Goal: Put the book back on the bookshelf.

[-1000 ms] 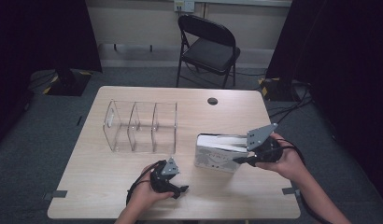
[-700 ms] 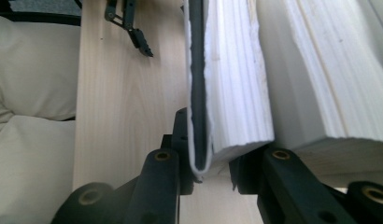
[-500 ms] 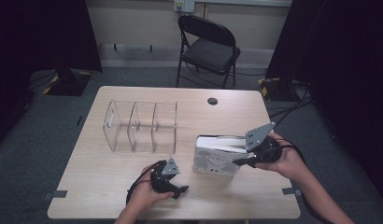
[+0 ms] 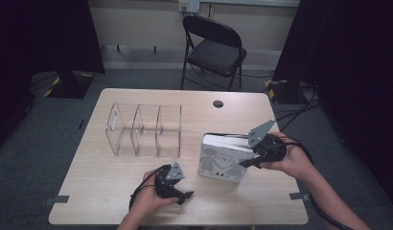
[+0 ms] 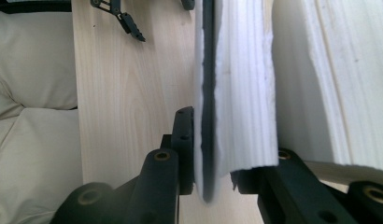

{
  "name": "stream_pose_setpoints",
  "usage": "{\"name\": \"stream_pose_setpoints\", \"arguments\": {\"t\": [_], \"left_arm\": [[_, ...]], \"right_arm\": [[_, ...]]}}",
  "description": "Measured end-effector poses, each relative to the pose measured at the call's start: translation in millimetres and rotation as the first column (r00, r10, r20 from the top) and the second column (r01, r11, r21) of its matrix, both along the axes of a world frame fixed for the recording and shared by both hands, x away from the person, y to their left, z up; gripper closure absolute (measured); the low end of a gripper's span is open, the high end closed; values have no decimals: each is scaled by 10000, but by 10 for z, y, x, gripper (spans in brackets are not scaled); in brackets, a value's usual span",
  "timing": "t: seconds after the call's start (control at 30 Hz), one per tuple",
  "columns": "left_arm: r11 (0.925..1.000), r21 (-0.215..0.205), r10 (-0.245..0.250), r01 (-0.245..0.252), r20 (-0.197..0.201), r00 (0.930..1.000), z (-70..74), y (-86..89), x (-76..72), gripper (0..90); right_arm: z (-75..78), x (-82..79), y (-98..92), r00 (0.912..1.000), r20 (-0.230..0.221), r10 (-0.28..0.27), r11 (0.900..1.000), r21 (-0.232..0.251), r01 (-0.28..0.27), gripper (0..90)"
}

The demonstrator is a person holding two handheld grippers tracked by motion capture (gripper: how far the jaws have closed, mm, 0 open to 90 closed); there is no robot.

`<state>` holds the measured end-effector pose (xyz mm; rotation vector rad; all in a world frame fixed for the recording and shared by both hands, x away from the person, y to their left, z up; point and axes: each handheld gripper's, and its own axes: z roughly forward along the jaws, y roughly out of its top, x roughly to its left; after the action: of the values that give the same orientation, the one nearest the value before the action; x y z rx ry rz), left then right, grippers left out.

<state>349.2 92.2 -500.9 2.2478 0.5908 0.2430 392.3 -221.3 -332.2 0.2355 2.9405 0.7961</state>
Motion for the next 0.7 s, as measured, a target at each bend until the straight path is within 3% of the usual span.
{"name": "stream_pose_setpoints", "arguments": {"t": [0.7], "left_arm": [[9999,98,-94,95,-23,10000,1,-4,4,100]], "right_arm": [[12,47,-30,9984,-173,-532,9985,98,533,715]]}}
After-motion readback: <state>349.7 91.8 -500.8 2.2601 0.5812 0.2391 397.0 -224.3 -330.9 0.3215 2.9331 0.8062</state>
